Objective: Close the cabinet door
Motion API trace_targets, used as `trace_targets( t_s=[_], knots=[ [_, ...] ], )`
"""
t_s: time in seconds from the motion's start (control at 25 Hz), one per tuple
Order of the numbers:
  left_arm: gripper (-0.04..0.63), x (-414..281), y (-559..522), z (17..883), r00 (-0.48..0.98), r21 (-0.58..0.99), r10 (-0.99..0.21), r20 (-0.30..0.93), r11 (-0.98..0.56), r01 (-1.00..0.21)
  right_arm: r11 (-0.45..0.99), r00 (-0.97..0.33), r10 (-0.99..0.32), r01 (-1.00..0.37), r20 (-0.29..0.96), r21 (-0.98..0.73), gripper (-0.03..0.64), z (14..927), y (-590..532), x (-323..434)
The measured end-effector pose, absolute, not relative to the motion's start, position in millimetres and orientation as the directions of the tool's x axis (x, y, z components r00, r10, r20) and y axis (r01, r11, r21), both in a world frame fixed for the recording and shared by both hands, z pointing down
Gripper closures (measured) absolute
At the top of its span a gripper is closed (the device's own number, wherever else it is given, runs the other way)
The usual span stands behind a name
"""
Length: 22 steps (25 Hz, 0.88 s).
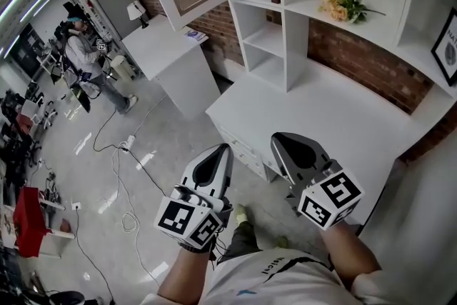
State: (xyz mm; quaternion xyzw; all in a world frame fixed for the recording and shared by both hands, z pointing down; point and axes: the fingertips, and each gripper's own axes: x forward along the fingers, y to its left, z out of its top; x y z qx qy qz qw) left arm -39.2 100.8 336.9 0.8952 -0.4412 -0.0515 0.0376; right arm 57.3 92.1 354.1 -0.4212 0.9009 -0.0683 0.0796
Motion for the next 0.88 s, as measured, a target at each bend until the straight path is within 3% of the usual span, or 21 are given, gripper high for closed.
trace_targets(
  t_s=[0.88],
  knots=[
    [0.584, -141.5, -127.5, 336.2, 0.674, 0.113, -0.735, -0.078, -0.678, -0.726, 0.621, -0.615, -0.783, -0.768, -0.089, -0.156, 0.598, 349.8, -106.1, -63.8]
  ],
)
